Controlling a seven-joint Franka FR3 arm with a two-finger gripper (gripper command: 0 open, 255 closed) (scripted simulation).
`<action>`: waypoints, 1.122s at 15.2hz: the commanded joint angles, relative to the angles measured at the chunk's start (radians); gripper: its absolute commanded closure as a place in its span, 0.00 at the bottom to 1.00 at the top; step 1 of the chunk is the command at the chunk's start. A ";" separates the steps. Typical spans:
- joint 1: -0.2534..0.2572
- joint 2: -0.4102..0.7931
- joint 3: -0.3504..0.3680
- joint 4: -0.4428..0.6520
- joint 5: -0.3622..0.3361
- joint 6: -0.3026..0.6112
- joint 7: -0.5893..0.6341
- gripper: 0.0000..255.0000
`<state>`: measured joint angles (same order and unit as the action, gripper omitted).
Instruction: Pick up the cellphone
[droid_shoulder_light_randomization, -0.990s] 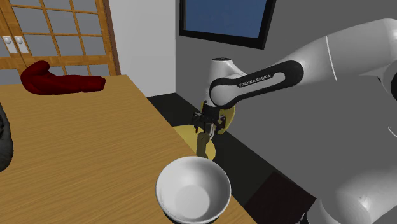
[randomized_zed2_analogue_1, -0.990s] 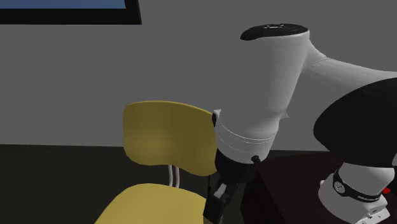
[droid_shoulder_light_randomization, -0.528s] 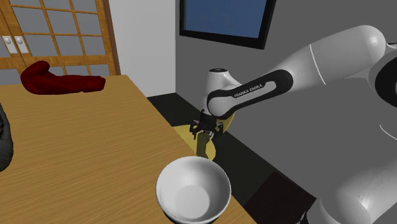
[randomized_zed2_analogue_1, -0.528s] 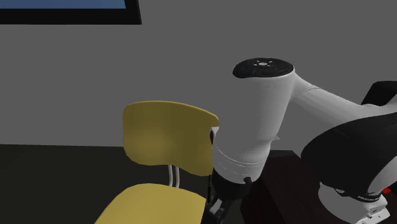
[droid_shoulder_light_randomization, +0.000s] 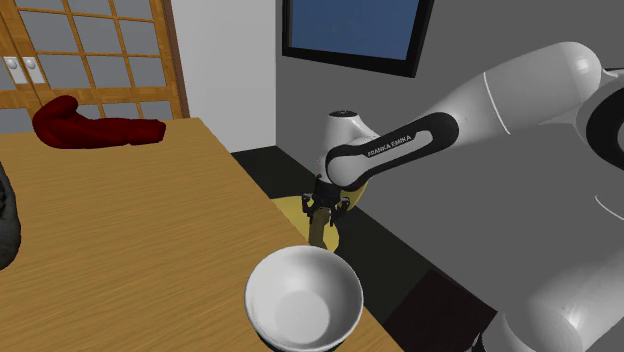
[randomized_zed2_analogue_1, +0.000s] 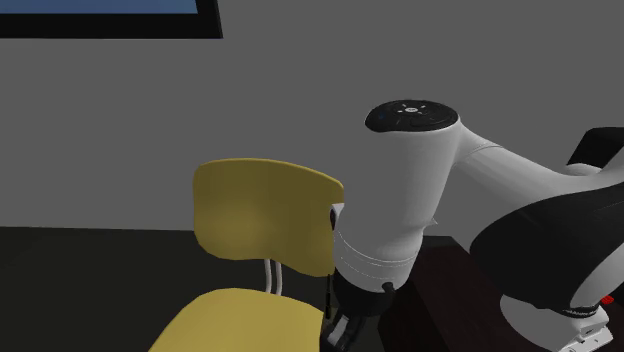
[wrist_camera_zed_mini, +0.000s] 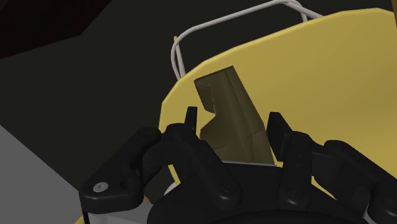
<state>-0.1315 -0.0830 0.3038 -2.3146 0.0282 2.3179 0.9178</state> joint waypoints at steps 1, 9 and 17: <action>0.000 0.001 0.000 -0.001 0.000 0.000 0.000 1.00; 0.000 -0.033 -0.003 0.036 0.011 -0.070 -0.008 1.00; 0.000 -0.078 -0.009 0.102 0.024 -0.179 -0.018 1.00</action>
<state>-0.1314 -0.1565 0.2948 -2.2236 0.0509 2.1540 0.8996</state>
